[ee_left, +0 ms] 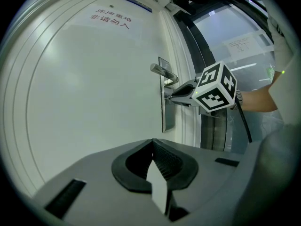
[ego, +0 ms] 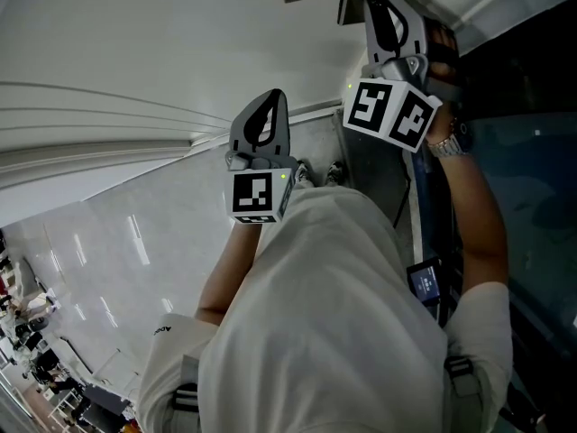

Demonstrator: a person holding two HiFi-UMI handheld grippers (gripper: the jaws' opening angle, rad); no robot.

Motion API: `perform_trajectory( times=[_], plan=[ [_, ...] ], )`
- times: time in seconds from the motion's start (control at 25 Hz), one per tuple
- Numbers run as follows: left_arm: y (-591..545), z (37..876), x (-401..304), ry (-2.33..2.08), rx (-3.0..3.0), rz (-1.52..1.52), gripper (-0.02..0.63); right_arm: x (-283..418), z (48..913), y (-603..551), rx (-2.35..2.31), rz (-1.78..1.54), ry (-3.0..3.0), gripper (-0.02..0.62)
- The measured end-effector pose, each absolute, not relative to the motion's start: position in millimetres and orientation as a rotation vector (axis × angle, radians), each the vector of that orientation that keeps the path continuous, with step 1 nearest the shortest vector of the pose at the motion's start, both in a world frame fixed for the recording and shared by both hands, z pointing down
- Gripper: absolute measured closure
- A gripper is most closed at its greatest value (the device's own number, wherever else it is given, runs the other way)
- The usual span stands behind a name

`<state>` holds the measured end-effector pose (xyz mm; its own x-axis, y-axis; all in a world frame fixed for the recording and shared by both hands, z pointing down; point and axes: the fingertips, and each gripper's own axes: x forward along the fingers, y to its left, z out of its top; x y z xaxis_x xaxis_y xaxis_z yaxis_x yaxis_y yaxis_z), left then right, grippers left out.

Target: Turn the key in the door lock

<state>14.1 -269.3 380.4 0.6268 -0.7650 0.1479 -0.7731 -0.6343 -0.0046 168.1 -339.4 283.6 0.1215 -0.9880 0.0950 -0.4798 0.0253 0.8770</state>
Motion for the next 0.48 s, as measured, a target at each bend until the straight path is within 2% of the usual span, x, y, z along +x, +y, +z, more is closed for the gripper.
perform_trajectory(
  times=[0.2,0.36,0.48],
  plan=[
    [-268.2,381.4,15.6,-1.315,2.777,0.207,0.597,168.5,282.2,-339.5,1.635,-0.734,-1.508,0.535],
    [-267.3,380.5,18.2,-1.313,2.779,0.200,0.597,170.3,282.4,-340.1,1.718,-0.643,-1.598,0.586],
    [-268.7,379.9,18.1,-1.319,2.778,0.198,0.597,172.9,281.7,-340.5,1.806,-0.538,-1.695,0.586]
  ],
)
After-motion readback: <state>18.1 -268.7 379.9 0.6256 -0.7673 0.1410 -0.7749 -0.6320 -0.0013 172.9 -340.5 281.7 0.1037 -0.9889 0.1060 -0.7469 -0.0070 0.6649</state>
